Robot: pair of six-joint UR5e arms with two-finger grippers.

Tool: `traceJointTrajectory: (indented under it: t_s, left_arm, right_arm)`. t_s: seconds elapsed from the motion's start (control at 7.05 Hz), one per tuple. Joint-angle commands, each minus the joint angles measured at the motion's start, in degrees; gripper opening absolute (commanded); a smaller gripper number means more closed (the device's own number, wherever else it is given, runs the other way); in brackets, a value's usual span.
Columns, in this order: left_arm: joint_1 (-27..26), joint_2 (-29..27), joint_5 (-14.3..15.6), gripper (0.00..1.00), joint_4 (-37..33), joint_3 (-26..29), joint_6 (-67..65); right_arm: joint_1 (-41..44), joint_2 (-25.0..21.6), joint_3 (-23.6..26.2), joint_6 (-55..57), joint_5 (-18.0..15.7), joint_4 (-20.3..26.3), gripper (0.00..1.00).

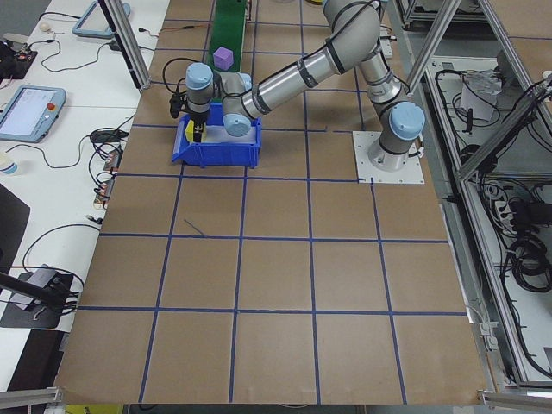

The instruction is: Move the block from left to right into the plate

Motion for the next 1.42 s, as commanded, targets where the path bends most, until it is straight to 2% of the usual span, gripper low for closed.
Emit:
traceJointTrajectory:
  t_s: [0.0,0.14,0.43,0.85,1.14,1.28]
  left_arm:
    - [0.00,2.54,-0.18,0.32,0.11,0.97,0.94]
    - [-0.43,6.39,-0.61,0.32,-0.41,1.42,0.08]
    - [-4.81,12.12,-2.37,0.32,-3.40,1.51,-0.45]
    - [-12.46,9.60,-2.46,0.32,-3.32,-0.16,-5.11]
    - [-14.06,6.09,-3.25,0.32,-2.80,-1.21,-4.94]
    - [-14.06,5.64,-3.86,0.74,-2.88,-2.17,-4.85]
  right_arm:
    - [-0.30,0.02,-0.03,0.70,0.17,-0.42,1.00]
    - [-0.30,0.02,0.23,0.79,1.65,-0.42,1.00]
    - [-0.30,-0.06,0.40,0.80,1.75,-0.42,1.00]
    - [-0.30,0.02,-0.12,4.20,1.84,-0.42,1.00]
    - [-0.30,0.11,0.14,12.62,2.53,-0.42,1.00]
    - [-0.30,0.37,0.23,15.79,6.02,-0.42,1.00]
